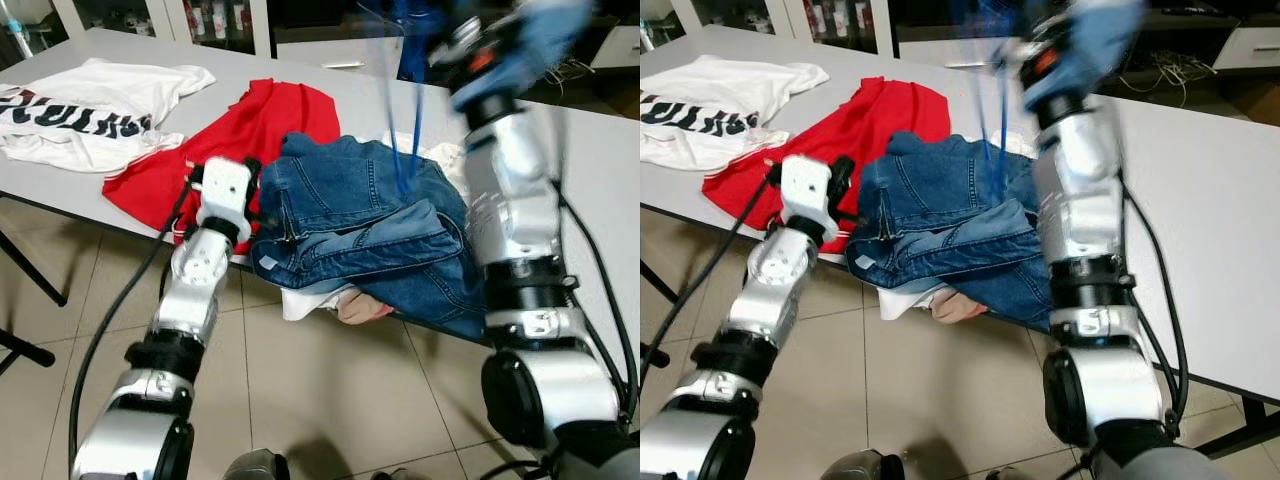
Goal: Hang hanger
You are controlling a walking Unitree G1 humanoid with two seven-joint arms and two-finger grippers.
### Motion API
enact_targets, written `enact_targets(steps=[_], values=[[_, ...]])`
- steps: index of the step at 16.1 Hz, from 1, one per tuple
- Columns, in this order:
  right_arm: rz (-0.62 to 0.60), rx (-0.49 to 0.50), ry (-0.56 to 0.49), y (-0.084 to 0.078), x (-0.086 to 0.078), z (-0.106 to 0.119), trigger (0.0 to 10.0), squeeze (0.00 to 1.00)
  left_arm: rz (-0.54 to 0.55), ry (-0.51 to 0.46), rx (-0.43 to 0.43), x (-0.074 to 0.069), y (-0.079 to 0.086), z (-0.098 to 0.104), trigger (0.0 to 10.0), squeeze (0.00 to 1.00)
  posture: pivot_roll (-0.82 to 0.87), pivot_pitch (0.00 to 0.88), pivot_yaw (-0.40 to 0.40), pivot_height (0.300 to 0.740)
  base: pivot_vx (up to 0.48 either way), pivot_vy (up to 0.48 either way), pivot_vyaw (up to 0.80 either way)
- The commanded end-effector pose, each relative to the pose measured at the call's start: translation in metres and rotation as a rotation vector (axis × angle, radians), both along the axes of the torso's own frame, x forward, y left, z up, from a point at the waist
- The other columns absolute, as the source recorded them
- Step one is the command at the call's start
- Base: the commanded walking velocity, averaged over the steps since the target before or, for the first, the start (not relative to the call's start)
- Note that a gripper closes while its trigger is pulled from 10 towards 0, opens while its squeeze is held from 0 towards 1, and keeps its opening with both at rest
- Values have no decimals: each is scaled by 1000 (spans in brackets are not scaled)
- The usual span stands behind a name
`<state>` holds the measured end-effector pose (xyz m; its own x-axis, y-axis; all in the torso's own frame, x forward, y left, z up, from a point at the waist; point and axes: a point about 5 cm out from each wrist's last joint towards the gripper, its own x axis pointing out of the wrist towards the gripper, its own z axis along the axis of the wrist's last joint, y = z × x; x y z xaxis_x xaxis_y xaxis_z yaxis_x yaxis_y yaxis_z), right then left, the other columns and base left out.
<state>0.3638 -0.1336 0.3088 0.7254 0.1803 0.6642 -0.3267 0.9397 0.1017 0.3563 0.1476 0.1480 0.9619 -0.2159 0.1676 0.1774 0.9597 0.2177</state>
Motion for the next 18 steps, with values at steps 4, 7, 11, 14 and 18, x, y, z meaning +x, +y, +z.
enact_targets(steps=[4, 7, 11, 14, 18], values=[[56, -280, -82, 5, -15, 0, 0, 0, 25, 3, -132, 1, 5, 7, 10000, 0, 0, 0, 4, 740, 0, 0, 0], [-90, -642, -200, -1, -34, -13, 0, 0, 56, 12, -168, 0, 16, 8, 10000, 0, -18, 0, 15, 740, 0, 0, 0], [-98, -634, -53, 4, -40, -53, 8078, 0, 41, 50, -201, -3, 15, 5, 10000, 0, -21, 0, 17, 740, 0, 0, 0], [-186, -604, -20, 3, -39, -62, 10000, 0, 18, 60, -188, -8, 11, 3, 10000, 0, -18, 0, 18, 740, 0, 0, 0], [-87, -680, -73, 21, -52, -71, 10000, 0, 1, 82, -155, -16, 16, 0, 10000, 0, -11, 0, 17, 740, 0, 0, 0]])
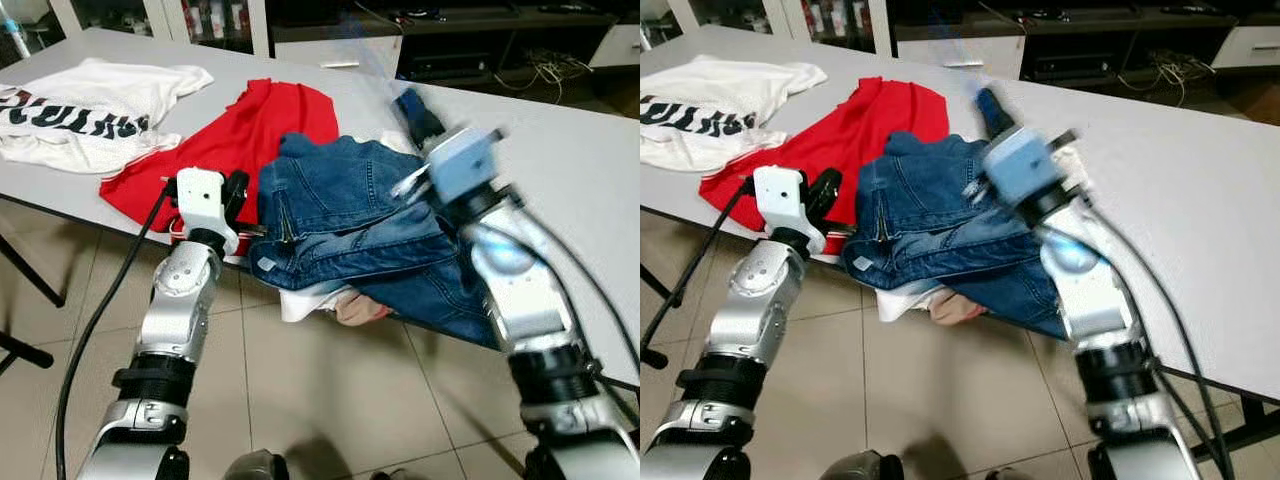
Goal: Hang hanger
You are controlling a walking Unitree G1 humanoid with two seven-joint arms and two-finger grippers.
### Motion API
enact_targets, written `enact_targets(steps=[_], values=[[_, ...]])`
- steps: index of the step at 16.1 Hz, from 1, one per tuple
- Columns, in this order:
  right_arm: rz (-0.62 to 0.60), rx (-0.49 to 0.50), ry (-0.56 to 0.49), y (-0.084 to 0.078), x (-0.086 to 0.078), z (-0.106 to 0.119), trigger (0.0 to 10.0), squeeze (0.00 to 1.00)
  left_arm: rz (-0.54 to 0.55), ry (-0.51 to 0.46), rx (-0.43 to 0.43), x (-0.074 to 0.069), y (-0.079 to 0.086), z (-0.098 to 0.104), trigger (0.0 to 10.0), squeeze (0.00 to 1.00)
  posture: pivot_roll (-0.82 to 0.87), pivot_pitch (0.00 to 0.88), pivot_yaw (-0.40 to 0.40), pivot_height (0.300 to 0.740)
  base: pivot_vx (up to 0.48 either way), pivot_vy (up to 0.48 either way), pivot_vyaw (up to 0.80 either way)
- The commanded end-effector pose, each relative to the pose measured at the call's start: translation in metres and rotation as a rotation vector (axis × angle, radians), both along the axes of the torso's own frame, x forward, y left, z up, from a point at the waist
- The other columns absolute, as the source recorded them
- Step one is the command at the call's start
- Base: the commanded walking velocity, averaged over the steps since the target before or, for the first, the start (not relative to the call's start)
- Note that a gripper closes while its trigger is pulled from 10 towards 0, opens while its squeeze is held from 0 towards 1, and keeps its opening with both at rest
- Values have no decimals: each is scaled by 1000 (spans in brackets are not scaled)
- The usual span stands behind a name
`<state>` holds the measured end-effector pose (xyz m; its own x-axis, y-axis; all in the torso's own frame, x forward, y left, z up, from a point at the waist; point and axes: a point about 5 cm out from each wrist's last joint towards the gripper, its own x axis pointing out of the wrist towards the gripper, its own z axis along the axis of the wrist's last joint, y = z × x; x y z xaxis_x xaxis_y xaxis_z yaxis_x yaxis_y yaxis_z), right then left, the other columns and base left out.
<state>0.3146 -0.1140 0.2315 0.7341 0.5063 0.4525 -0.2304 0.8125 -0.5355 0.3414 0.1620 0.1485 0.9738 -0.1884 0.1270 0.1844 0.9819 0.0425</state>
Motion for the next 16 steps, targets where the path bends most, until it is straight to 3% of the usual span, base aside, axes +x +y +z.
enact_targets(steps=[1, 6, 16], values=[[26, 16, -14, 4, -3, 6, 10000, 0, 5, 11, 7, -1, 4, 0, 10000, 0, -8, 0, 17, 740, 0, 0, 0], [51, 36, 0, 11, -4, 5, 10000, 0, -6, 21, 30, 1, 0, 5, 10000, 0, -8, 0, 22, 740, 0, 384, 0], [54, 36, 12, 12, -3, 5, 10000, 0, -10, 25, 49, 3, -1, 7, 10000, 0, -10, 0, 30, 740, 0, 465, 0]])
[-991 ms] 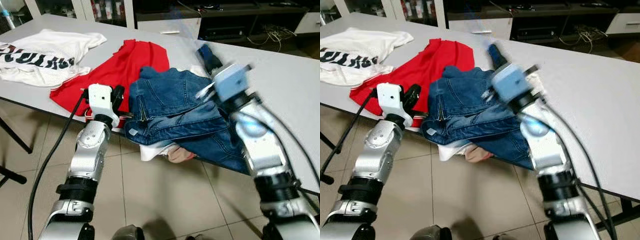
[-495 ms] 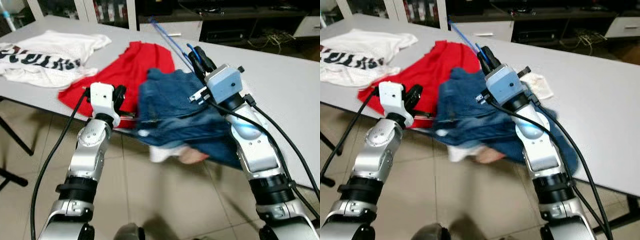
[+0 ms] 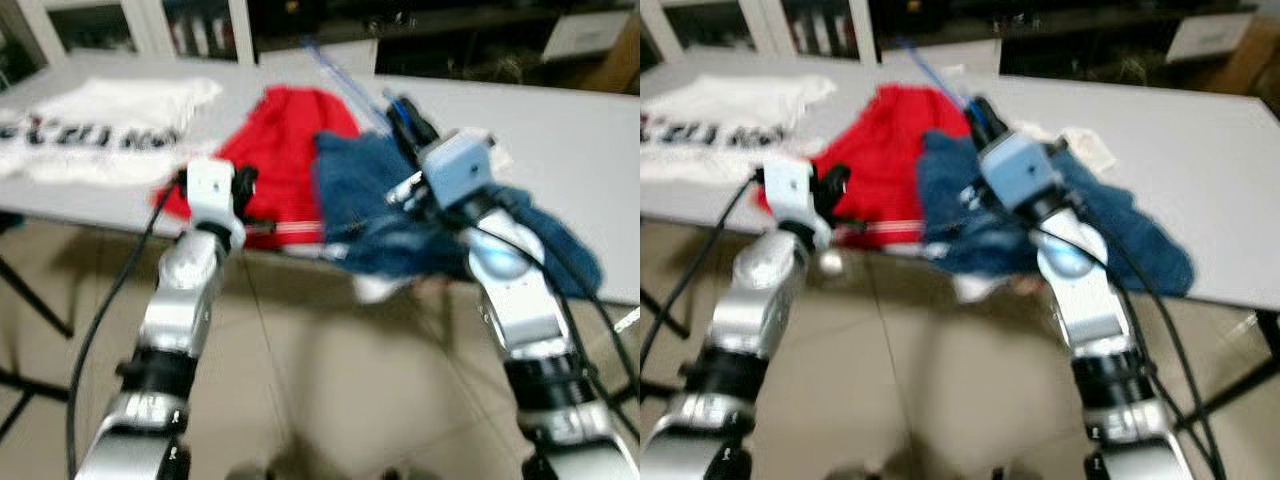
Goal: Hang hanger
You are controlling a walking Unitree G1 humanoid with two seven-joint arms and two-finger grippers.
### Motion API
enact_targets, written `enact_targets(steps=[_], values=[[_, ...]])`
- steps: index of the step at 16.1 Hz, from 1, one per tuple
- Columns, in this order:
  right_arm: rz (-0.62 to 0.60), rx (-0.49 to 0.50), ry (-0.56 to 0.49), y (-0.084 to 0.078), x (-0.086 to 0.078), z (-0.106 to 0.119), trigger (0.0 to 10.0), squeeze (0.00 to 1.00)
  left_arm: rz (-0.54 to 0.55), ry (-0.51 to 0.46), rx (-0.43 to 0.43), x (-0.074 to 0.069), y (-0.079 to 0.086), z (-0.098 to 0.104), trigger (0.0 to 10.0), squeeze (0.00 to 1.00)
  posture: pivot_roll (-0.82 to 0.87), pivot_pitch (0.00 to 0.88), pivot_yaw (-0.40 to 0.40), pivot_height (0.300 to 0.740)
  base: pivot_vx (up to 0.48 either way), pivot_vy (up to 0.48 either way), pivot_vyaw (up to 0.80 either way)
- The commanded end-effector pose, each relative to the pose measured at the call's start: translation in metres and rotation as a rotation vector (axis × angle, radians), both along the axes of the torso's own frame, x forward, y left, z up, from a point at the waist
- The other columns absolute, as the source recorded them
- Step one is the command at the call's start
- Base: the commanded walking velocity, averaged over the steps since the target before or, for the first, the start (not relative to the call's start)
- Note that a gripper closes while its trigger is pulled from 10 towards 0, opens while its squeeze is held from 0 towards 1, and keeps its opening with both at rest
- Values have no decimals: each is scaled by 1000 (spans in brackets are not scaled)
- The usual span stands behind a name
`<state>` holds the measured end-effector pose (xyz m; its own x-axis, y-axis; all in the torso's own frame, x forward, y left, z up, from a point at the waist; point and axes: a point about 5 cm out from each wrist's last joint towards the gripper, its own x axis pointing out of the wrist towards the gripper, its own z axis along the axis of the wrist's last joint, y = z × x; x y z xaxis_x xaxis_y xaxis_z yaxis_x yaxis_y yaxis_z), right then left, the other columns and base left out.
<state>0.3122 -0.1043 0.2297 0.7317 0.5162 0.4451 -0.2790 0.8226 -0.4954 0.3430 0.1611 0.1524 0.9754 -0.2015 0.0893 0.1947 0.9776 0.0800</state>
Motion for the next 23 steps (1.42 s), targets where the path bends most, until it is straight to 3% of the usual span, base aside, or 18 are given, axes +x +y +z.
enact_targets(steps=[1, 10, 23], values=[[17, 0, -23, 2, 0, 7, 10000, 0, -1, -5, 6, 2, -1, 3, 10000, 0, -9, 0, 29, 740, 0, 439, 0], [21, 16, -6, 3, 0, 5, 10000, 0, 10, 1, 17, 2, -2, 3, 10000, 0, -7, 0, 29, 740, 0, 422, 0], [50, 21, 25, 7, 0, -1, 10000, 0, 43, 9, 20, 2, 1, 1, 10000, 0, 2, 0, 27, 740, 0, 0, 0]])
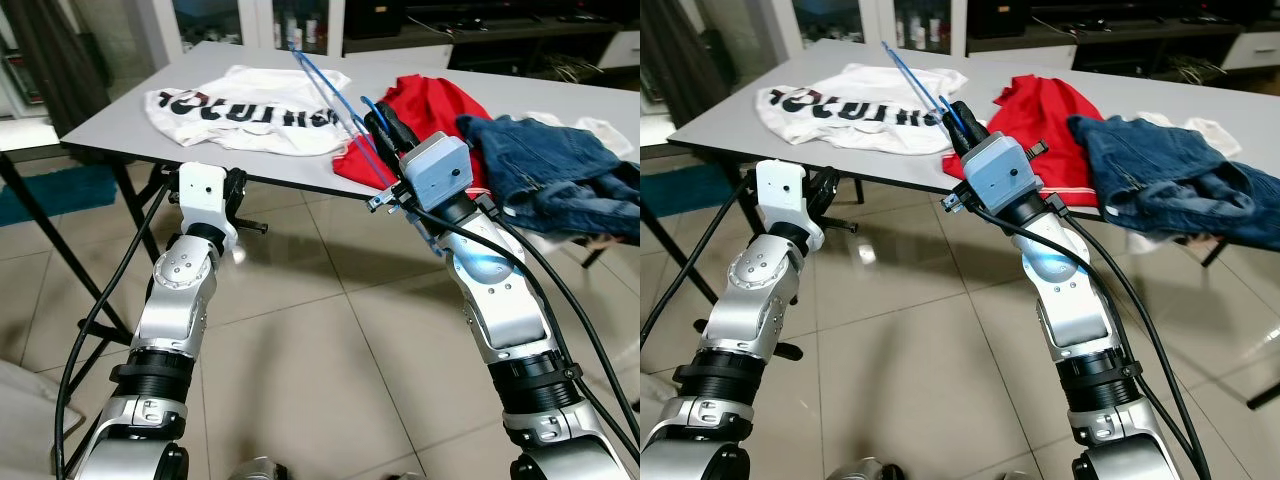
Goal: Hang hanger
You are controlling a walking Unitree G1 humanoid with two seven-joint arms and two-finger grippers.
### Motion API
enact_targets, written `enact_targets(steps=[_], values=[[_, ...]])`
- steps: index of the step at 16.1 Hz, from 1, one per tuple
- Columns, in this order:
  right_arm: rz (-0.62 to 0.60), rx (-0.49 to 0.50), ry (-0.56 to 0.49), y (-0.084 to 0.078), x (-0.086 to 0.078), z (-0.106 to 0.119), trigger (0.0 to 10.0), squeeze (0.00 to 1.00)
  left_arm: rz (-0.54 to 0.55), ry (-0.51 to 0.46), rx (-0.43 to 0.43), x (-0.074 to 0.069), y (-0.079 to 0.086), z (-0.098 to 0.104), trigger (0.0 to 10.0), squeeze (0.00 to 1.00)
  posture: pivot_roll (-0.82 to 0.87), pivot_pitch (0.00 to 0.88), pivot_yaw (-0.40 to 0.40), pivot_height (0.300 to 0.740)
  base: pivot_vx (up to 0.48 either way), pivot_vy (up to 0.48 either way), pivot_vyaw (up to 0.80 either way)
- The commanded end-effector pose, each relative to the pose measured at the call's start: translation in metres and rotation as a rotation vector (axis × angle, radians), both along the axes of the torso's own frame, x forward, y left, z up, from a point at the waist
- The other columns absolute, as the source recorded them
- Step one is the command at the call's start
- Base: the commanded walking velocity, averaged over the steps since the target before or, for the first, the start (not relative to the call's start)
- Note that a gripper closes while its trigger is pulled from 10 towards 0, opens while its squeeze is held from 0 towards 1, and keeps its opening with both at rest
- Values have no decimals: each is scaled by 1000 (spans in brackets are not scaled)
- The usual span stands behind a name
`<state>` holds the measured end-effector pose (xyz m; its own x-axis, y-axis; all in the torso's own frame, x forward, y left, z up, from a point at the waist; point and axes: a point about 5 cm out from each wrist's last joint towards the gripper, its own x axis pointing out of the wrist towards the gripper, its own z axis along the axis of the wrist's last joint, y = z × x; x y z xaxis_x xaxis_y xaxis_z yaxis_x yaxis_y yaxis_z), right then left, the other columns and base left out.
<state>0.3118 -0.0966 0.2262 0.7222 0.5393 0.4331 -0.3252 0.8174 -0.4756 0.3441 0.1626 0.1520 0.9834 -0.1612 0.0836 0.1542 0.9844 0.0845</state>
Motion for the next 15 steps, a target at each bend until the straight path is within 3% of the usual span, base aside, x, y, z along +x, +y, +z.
enact_targets(steps=[1, 3, 15], values=[[12, 5, 1, 0, 0, 2, 10000, 0, 3, 6, 17, 1, 0, 1, 10000, 0, 3, 0, 26, 740, 0, 0, 0], [16, 2, 5, 0, 0, 1, 10000, 0, 2, 8, 19, 1, -1, 1, 10000, 0, 2, 0, 27, 740, 172, 0, 0], [21, -7, 15, 0, 1, -1, 10000, 0, 1, 5, 21, 3, -2, 1, 10000, 0, -1, 0, 27, 740, 461, 0, 0]])
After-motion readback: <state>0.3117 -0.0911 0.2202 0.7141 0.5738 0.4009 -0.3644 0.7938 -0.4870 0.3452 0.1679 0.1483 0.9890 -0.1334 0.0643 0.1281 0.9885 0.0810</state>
